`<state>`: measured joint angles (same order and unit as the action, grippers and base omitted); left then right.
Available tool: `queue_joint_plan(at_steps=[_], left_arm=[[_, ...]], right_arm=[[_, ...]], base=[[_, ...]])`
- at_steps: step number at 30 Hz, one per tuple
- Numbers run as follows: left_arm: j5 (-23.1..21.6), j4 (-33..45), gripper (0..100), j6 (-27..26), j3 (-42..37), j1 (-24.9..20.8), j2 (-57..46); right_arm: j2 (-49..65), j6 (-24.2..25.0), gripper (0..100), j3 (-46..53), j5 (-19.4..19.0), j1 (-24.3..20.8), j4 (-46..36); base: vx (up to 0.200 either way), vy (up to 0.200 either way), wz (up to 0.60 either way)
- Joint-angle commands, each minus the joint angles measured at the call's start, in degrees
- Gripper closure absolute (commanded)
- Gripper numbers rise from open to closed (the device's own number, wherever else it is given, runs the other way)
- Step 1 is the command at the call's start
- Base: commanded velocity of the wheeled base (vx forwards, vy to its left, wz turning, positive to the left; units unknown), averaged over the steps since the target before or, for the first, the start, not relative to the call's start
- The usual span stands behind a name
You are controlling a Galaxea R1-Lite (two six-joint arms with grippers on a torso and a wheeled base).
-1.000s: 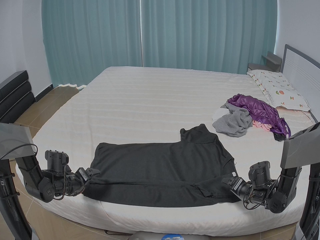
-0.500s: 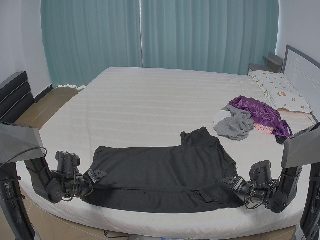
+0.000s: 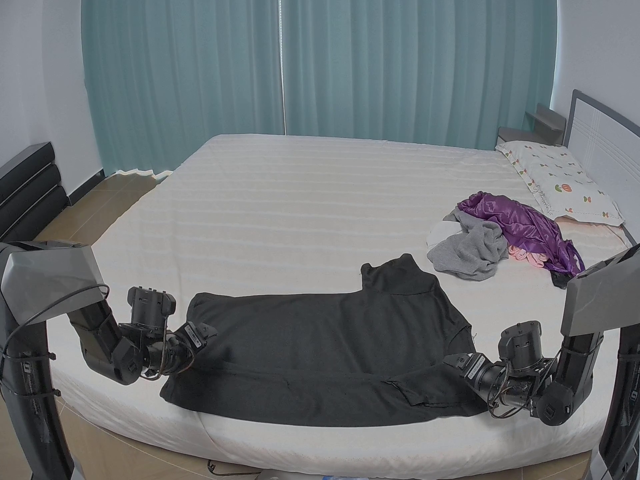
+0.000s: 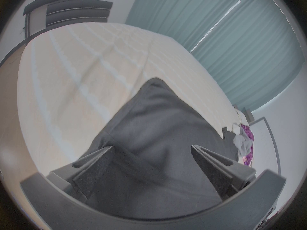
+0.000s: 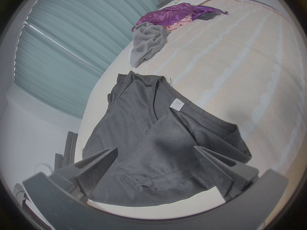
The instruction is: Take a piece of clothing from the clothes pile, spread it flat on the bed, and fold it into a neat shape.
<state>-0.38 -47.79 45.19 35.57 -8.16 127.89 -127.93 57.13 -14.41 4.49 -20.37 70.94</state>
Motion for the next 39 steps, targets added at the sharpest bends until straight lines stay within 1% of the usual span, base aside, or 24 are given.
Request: queue_joint_plan(at_steps=[1,4,7,11,13,15,20,26,30,36,39], left_arm=[[1.0,-0.1,0,2.0,4.8,2.5,3.3],[1.2,-0.3,0,5.3,7.1,3.8,4.1],[0.9,-0.3,0,7.5,7.1,4.6,3.7],[0.2,-0.1,0,7.4,5.9,5.3,2.0],[-0.9,0.1,0,7.1,4.9,6.1,0.8],[-3.0,0.2,0,5.7,3.8,6.9,-0.5],[-8.1,0.1,0,-1.2,-0.2,8.7,-1.9],[-8.7,0.2,0,-3.9,-0.8,8.6,-1.3],[-8.7,0.2,0,-4.2,-1.0,8.2,-1.3],[-8.8,0.2,0,-6.7,-2.1,8.2,-1.3],[-8.7,0.2,0,-7.0,-2.3,7.9,-1.3]], right_arm=[[-0.3,0.0,0,0.0,0.0,0.0,0.1],[-0.7,0.0,0,0.0,0.0,0.0,0.2],[-0.9,0.0,0,0.0,0.0,0.0,0.7],[-1.5,0.0,0,0.2,-0.1,0.1,1.7],[-1.9,0.0,0,0.1,-0.1,0.2,1.9],[-1.7,-0.1,0,0.1,-0.1,0.8,1.7],[-1.1,-0.1,0,0.1,-1.3,1.7,1.7],[-1.1,0.0,0,0.0,-2.9,2.8,1.7],[-1.2,0.0,0,0.1,-3.7,2.9,1.7],[-1.4,0.0,0,0.1,-3.8,3.0,1.7],[-1.5,0.0,0,0.1,-3.8,2.9,1.7]], base=[[0.0,0.0,0.0],[0.0,0.0,0.0],[0.0,0.0,0.0],[0.0,0.0,0.0],[0.0,0.0,0.0],[0.0,0.0,0.0],[0.0,0.0,0.0],[0.0,0.0,0.0],[0.0,0.0,0.0],[0.0,0.0,0.0],[0.0,0.0,0.0]])
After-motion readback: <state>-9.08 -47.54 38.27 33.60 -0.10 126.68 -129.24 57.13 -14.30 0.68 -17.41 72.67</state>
